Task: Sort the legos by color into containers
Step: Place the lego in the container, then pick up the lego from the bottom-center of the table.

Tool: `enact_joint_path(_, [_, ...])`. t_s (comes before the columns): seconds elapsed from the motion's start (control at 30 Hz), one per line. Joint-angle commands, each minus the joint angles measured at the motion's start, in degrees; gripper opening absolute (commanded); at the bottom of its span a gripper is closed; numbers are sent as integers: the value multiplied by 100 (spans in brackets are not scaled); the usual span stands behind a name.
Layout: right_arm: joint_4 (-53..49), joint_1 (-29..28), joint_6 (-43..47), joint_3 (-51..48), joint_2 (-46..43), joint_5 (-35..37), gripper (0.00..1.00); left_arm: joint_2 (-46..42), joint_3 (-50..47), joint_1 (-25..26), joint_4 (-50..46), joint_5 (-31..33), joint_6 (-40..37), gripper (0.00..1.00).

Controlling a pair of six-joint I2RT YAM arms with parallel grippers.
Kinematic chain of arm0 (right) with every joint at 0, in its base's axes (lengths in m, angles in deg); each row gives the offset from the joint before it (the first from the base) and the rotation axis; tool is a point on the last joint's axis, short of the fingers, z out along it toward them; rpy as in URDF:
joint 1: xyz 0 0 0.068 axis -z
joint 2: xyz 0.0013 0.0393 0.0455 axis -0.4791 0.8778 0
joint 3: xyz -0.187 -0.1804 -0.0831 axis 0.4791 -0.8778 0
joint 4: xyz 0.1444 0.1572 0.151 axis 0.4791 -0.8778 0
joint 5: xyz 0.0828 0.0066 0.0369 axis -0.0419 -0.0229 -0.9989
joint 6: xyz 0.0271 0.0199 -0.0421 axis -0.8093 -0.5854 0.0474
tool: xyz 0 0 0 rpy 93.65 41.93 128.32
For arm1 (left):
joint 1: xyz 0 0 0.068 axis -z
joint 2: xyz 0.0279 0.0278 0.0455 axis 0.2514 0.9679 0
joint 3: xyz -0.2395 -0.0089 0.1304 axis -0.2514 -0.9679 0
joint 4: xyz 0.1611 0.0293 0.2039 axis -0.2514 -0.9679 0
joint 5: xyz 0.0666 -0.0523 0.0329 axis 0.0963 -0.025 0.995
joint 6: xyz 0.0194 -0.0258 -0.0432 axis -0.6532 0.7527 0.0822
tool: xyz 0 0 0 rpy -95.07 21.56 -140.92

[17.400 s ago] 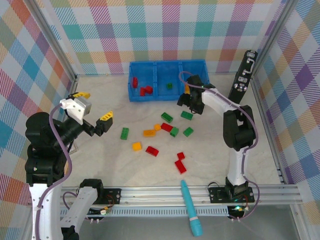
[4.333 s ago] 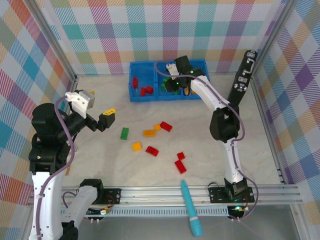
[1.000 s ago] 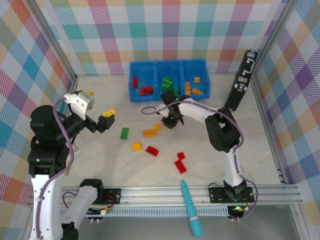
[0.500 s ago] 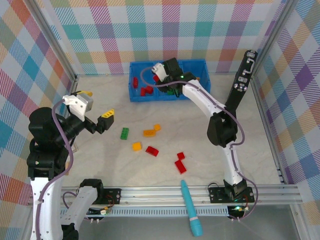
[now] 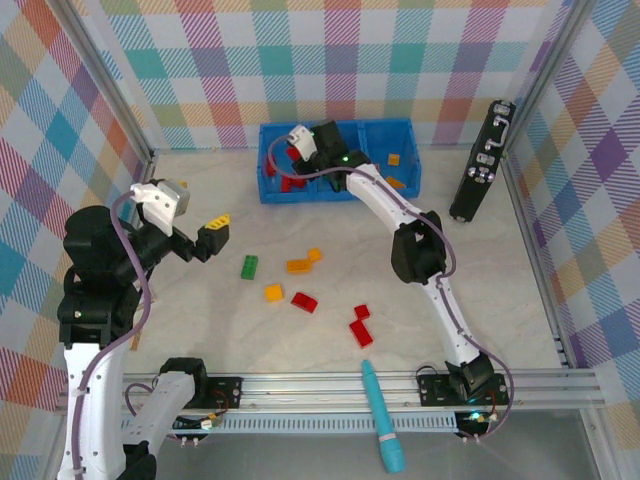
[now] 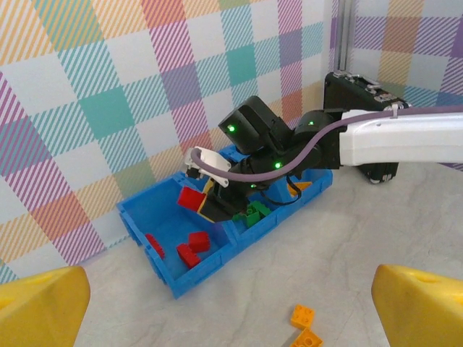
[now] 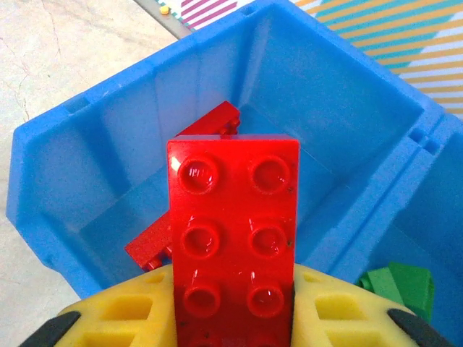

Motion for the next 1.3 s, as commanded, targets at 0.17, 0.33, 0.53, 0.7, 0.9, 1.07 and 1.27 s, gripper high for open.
enact_joint_path(0.17, [609, -152, 416, 337, 435, -388, 34, 77, 28, -106, 28, 10, -45, 100])
enact_joint_path(0.33, [561, -195, 599, 668, 720, -345, 41, 116, 46, -106, 10, 2, -54, 100])
enact_joint_path(0.53, [544, -232, 672, 650, 681, -187, 51, 116, 40, -106, 11, -7, -54, 100])
enact_joint_path(0.7, [421, -280, 629, 337, 246, -11, 55, 79, 51, -105, 10, -26, -45, 100])
enact_joint_path(0.9, [-29, -311, -313, -1317, -1430, 445, 65, -40, 36, -106, 45, -50, -45, 100])
enact_joint_path(1.07, [-1126, -317, -2058, -3194, -3079, 1252, 66, -209, 21, -106, 123, 73, 22, 100])
enact_joint_path(1.27, [-1931, -322, -4020, -5650, -4763, 1006, 69, -409, -101, -104, 336, 119, 126, 100])
